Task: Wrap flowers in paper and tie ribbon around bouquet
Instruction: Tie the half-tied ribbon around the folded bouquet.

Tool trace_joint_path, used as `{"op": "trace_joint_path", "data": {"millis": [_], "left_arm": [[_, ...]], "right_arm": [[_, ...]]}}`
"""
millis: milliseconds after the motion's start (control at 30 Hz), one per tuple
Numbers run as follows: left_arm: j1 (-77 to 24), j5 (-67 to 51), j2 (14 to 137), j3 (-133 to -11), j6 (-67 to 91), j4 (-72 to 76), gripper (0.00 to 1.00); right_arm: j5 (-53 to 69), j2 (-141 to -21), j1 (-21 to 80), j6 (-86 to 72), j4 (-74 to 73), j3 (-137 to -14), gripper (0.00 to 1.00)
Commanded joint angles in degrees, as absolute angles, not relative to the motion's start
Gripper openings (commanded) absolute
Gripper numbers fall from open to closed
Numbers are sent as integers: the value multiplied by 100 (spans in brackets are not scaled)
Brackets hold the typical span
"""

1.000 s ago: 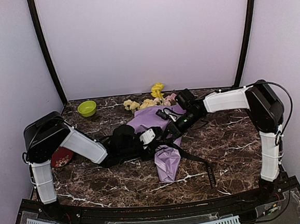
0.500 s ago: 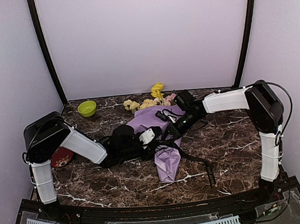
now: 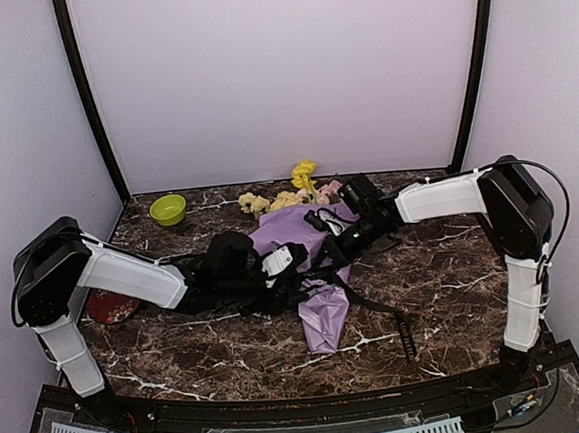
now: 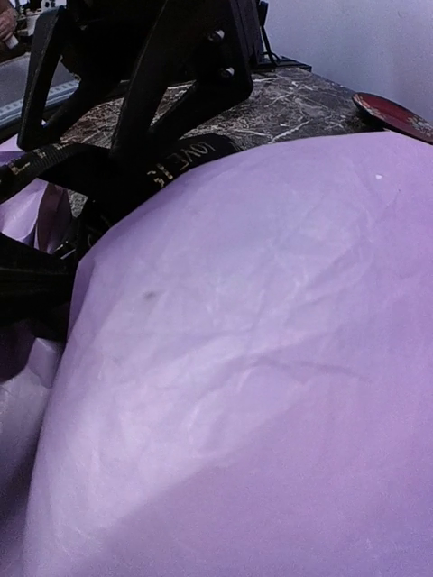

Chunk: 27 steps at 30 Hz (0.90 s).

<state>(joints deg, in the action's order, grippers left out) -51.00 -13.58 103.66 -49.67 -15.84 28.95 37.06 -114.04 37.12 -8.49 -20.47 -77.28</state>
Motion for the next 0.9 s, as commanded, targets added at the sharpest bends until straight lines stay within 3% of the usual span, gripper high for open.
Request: {"op": "trace_joint_path", "data": {"millis": [0, 267, 633, 733, 867], "left_arm": [[-5103, -1084, 9693, -4679, -1506, 1869, 68], [-4761, -256, 9236, -4625, -1362, 562, 76], [-4466, 42, 9530, -4433, -1017, 473, 76], [-4465, -34, 9747, -4582, -988, 475, 70], [-4469, -145, 9725, -4566, -912, 561, 48]], "right_arm": [[3579, -11042, 3727, -1159, -1619, -7581, 0], [3441, -10970, 3727, -1177, -1710, -7603, 0], [3246, -10816, 3728, -1283, -1718, -7600, 0], [3224, -10803, 3732, -1348, -1679, -7579, 0], [3123, -10732, 3734, -1403, -1659, -7505, 0]]}}
